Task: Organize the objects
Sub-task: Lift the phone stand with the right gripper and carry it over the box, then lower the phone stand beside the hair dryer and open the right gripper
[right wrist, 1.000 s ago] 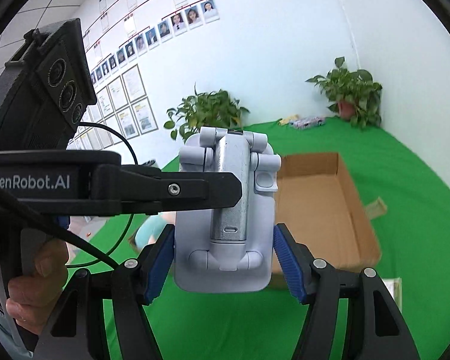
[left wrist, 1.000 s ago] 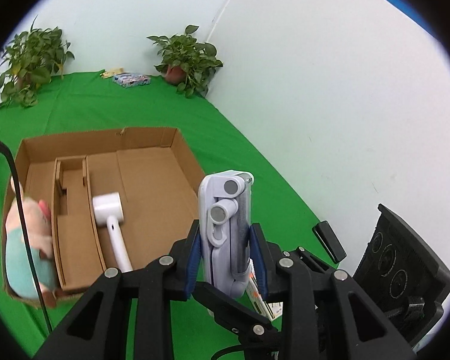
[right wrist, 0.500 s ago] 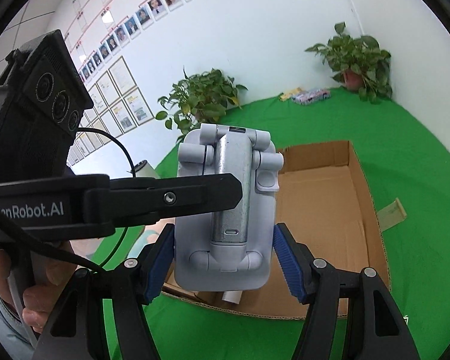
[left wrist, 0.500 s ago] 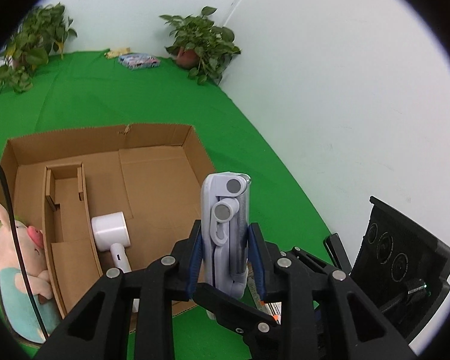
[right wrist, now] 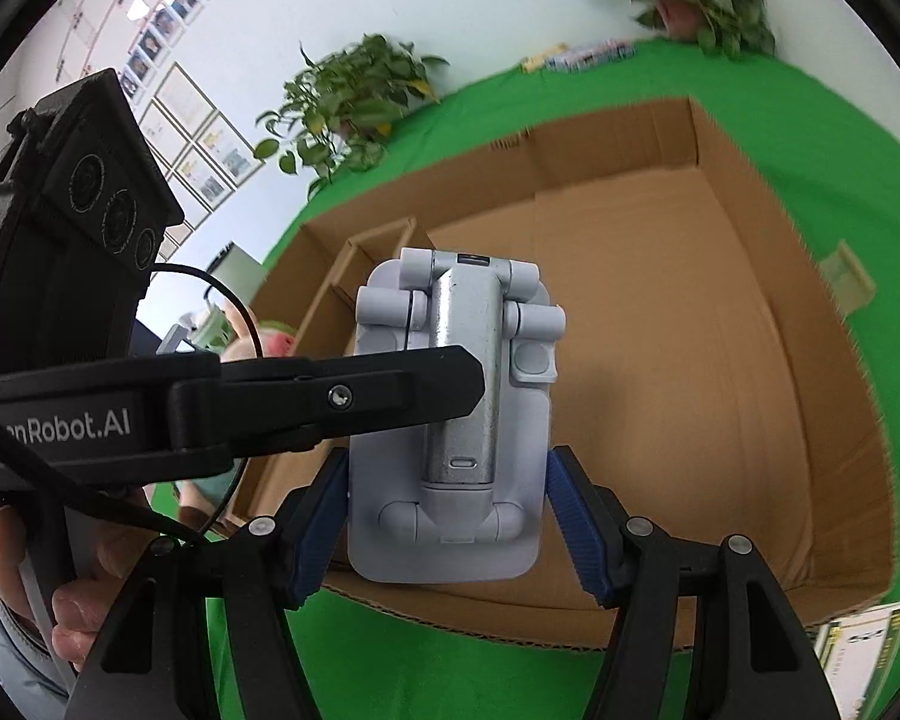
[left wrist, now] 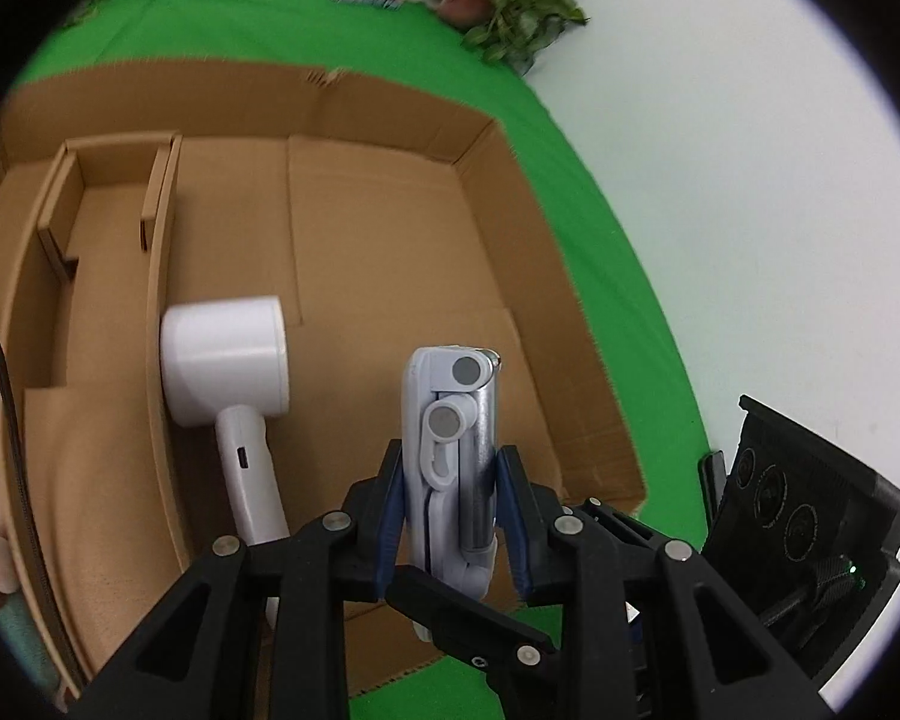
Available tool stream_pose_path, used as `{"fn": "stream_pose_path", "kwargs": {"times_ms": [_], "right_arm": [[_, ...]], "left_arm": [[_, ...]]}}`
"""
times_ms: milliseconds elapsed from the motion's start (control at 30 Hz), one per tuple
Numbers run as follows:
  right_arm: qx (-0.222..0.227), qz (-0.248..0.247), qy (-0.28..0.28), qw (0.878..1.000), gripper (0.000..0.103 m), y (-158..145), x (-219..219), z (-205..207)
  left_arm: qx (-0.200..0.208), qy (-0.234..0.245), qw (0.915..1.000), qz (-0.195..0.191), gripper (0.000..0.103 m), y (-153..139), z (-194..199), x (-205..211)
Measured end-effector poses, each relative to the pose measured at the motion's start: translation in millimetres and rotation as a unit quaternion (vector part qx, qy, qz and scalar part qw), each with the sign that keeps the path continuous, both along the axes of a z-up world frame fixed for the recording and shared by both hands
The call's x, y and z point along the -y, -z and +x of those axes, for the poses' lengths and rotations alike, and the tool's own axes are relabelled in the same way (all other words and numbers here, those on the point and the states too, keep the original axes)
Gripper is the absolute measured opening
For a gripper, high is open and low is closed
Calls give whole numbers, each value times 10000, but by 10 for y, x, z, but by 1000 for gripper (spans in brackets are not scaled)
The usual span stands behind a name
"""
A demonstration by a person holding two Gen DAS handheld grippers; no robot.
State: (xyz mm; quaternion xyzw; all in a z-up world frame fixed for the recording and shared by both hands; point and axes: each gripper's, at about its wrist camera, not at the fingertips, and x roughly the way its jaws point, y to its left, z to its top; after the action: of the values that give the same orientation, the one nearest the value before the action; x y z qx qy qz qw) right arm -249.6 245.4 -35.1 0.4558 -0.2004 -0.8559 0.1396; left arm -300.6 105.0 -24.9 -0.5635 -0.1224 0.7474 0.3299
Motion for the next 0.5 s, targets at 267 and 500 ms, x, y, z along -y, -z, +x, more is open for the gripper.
{"fn": "stream_pose_path", "kwargs": {"times_ms": [267,500], "right_arm": [[489,173,-66,9986,61,330,51,-196],[693,385,-66,9968,43,323,83,-261]], "left_arm": [[377,-199,9984,-362,25,322,-99,6],[427,-255,9961,-727,20,336,-132,53]]}}
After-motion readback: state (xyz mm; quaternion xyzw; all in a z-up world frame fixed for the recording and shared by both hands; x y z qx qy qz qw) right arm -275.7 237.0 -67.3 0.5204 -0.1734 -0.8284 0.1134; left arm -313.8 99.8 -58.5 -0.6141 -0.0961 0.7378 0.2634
